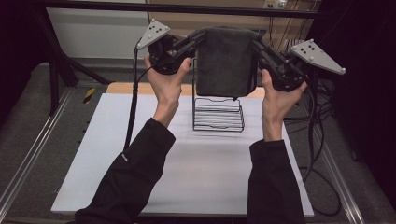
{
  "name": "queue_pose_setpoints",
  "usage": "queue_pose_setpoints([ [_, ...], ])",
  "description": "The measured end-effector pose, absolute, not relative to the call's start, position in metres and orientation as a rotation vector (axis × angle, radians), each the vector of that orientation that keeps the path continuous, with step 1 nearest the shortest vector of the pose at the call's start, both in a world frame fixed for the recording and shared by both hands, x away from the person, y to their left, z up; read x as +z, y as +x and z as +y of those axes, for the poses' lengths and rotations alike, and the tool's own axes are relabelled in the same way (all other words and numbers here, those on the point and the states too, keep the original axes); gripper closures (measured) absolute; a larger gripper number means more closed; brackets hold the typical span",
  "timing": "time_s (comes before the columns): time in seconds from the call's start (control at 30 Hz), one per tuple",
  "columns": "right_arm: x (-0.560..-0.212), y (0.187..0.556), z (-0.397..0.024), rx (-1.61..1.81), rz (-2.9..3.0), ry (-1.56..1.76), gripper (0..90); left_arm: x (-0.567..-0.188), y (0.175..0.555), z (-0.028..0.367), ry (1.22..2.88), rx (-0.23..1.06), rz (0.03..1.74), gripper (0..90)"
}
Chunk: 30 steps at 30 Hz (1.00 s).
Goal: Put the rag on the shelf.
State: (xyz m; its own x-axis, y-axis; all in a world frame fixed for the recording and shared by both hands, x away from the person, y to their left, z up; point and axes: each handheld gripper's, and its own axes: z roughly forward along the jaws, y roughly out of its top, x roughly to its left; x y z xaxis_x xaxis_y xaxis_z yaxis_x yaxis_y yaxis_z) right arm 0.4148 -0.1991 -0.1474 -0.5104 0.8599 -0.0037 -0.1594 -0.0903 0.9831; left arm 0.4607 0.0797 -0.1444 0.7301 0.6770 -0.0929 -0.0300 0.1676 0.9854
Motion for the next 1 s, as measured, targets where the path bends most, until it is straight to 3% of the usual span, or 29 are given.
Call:
queue_pose_setpoints([
  [1.0, -0.107, 0.47, -0.2, 1.712, 1.406, 0.791, 82.2, -0.109, 0.507, 0.073, 1.285, 0.593, 0.639, 80.9],
])
